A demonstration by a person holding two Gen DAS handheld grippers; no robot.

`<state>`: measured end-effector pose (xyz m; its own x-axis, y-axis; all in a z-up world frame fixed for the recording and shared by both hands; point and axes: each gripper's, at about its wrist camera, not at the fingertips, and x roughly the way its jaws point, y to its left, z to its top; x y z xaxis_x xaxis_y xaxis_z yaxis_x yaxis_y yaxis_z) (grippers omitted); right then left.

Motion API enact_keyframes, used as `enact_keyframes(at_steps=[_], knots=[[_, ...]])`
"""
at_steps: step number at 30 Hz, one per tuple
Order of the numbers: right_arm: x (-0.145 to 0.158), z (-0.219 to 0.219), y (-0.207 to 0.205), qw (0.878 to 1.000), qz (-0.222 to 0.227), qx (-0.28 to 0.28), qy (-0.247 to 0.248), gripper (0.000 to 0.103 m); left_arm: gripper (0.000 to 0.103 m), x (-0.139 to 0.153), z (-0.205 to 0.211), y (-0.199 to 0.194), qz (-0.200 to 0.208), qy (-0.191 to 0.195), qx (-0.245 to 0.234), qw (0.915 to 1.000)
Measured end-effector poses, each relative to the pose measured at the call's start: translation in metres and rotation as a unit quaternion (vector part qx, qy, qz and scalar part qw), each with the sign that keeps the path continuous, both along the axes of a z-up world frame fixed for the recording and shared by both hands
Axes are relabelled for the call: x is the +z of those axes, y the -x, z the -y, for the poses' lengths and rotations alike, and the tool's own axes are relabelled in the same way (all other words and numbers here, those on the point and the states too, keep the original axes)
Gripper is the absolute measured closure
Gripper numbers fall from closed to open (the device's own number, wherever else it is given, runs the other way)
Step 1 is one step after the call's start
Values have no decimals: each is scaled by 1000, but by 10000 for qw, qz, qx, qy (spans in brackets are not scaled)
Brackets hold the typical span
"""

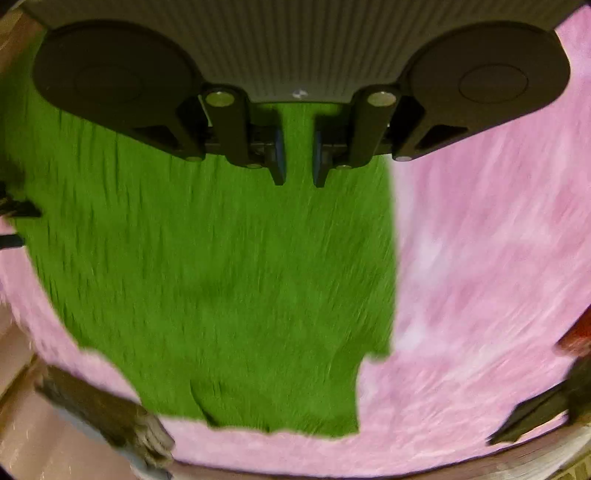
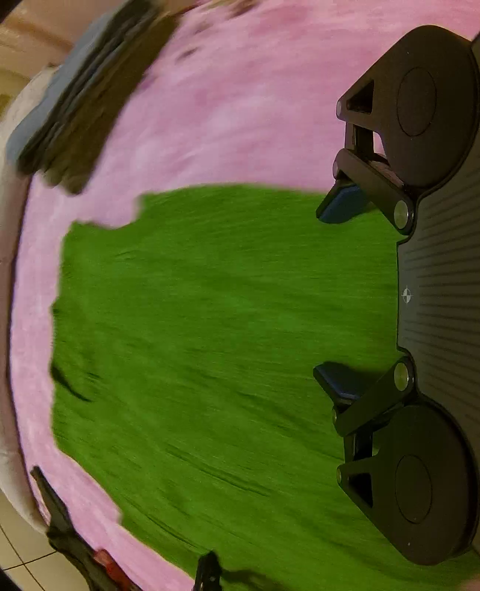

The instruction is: Fold clothes

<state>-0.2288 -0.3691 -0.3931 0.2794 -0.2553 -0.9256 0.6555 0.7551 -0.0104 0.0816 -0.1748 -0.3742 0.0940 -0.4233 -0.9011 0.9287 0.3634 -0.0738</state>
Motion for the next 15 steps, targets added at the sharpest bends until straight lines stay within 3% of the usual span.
enact_keyframes(at_steps=[2, 4, 6, 9, 12, 15], knots=[[6, -13, 25, 9984, -224, -230, -455, 17, 90, 12, -24, 12, 67, -246, 24, 9997], [20, -16, 39, 9966, -218, -492, -631, 17, 93, 27, -26, 19, 8, -148, 89, 9999], [38, -15, 34, 9980, -55, -461, -424, 19, 93, 42, -28, 27, -56, -45, 154, 9999], [57, -8, 5, 9981, 510, -321, -157, 19, 92, 45, 4, 37, -392, 487, 155, 9979], [44, -2, -34, 9970, 730, -189, -180, 20, 92, 29, 34, 58, -735, 787, -171, 9940], [15, -10, -51, 9984, 452, -80, -316, 25, 92, 1, 46, 86, -1027, 502, -725, 9908]])
